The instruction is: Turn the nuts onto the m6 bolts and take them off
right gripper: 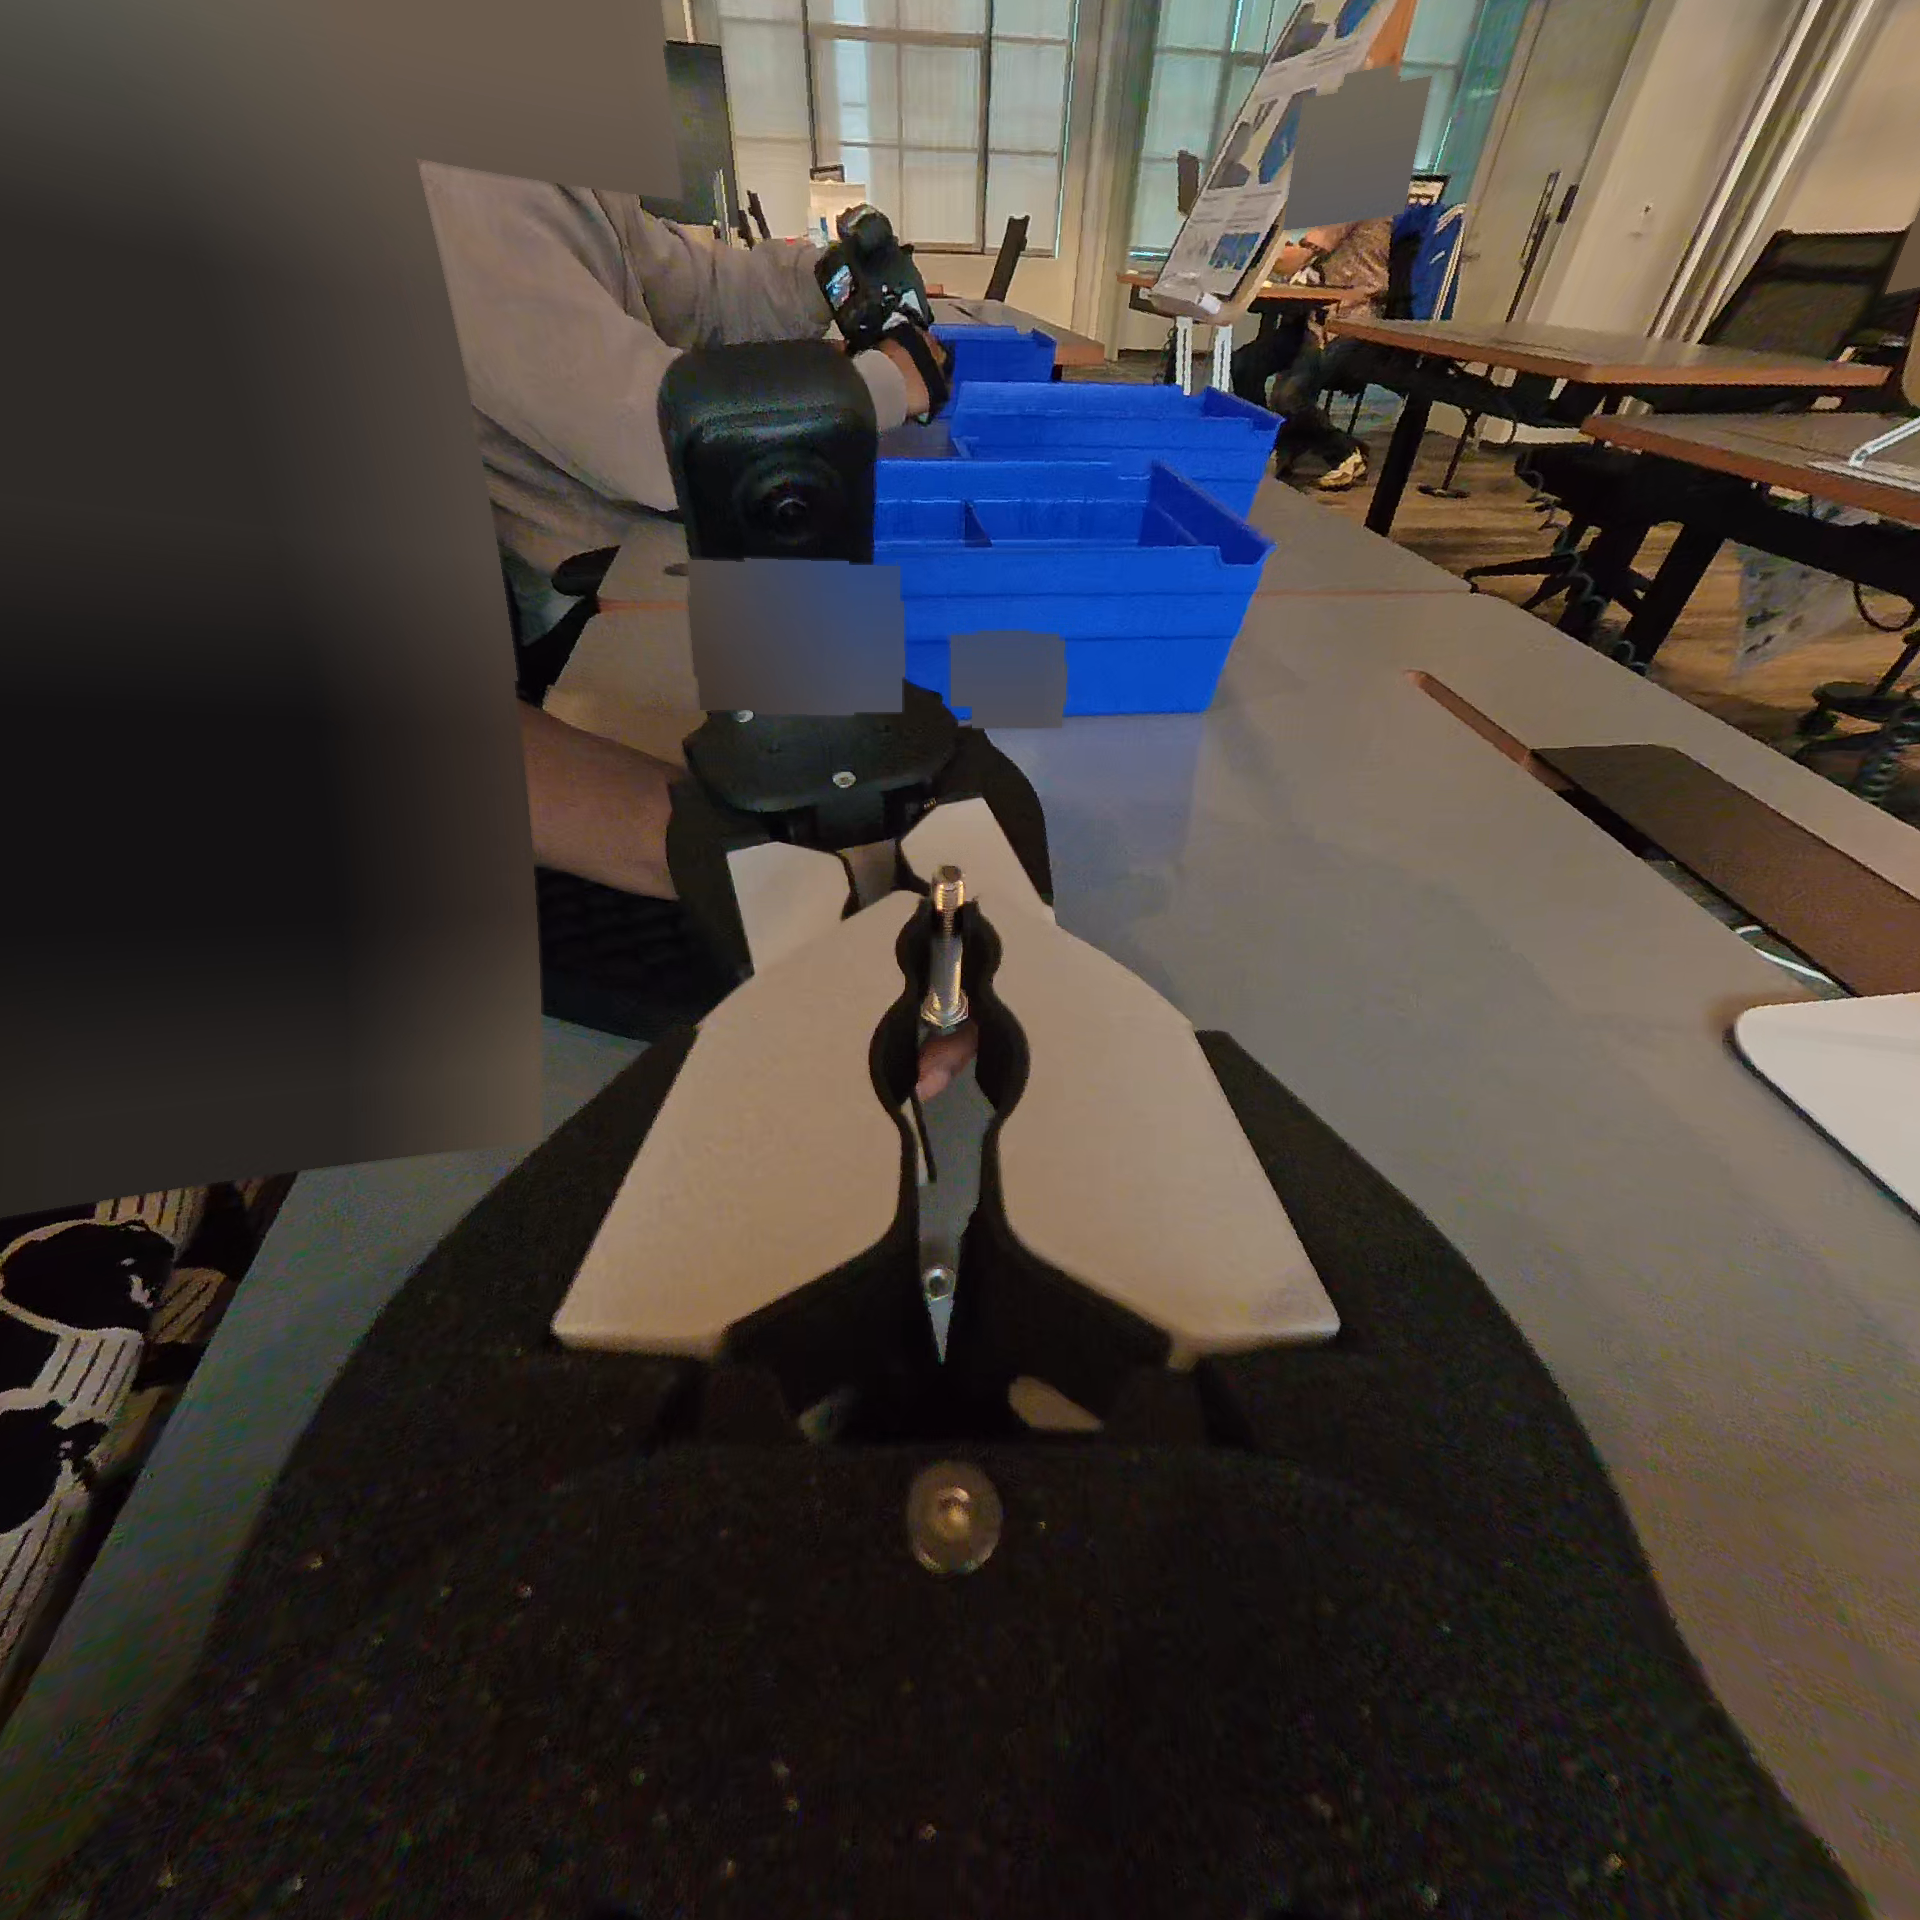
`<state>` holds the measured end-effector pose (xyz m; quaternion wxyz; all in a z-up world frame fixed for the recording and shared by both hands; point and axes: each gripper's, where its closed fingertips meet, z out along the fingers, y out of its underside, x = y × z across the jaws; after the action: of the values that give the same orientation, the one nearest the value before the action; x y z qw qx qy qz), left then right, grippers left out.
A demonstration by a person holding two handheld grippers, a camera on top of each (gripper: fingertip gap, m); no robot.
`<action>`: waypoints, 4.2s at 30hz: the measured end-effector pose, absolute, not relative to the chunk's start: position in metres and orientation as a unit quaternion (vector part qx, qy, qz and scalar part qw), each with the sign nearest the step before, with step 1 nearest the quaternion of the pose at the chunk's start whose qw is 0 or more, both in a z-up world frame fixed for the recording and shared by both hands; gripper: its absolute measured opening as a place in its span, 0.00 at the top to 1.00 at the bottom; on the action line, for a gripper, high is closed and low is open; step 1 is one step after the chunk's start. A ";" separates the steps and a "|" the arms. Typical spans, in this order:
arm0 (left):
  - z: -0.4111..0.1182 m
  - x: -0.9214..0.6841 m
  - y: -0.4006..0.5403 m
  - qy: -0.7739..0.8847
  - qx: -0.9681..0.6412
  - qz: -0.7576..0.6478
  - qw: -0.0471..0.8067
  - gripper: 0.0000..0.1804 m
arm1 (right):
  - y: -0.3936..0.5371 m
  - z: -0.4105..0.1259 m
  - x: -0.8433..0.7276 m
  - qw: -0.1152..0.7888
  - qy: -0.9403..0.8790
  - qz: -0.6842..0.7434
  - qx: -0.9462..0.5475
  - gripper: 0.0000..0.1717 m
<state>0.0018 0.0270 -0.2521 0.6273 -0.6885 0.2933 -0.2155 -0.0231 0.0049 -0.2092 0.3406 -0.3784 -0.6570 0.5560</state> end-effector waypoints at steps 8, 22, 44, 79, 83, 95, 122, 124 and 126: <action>-0.255 0.004 0.027 0.304 -0.690 -0.197 0.627 0.95 | 0.000 -0.215 -0.023 0.342 -0.674 0.537 -0.374 0.97; -0.247 -0.023 0.029 0.281 -0.694 -0.184 0.637 0.98 | 0.010 -0.235 -0.018 0.320 -0.723 0.482 -0.376 0.73; -0.257 -0.067 0.033 0.265 -0.689 -0.180 0.650 0.98 | 0.008 -0.347 -0.016 0.063 -0.919 0.158 -0.355 0.89; -0.259 0.006 -0.021 0.423 -0.602 -0.370 0.568 0.98 | -0.040 -0.206 -0.024 0.027 -0.980 0.117 0.157 0.94; -0.260 0.007 -0.022 0.425 -0.601 -0.370 0.567 0.98 | -0.038 -0.210 -0.028 0.017 -0.981 0.108 0.161 0.94; -0.257 0.004 -0.020 0.412 -0.599 -0.374 0.576 0.99 | -0.036 -0.211 -0.031 0.016 -0.980 0.121 0.156 0.94; -0.261 -0.013 0.016 0.304 -0.674 -0.287 0.609 0.99 | -0.005 -0.213 -0.045 0.091 -0.959 0.059 -0.262 0.89; -0.260 -0.012 0.015 0.307 -0.671 -0.289 0.609 0.99 | -0.008 -0.210 -0.046 0.090 -0.962 0.075 -0.246 0.84; -0.260 -0.012 0.014 0.311 -0.670 -0.291 0.609 0.99 | -0.012 -0.204 -0.047 0.085 -0.972 0.093 -0.197 0.83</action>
<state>-0.0116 0.0144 -0.2602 0.6085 -0.6697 0.3109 -0.2908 -0.0469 -0.0121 -0.2042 0.0849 -0.1973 -0.9722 0.0931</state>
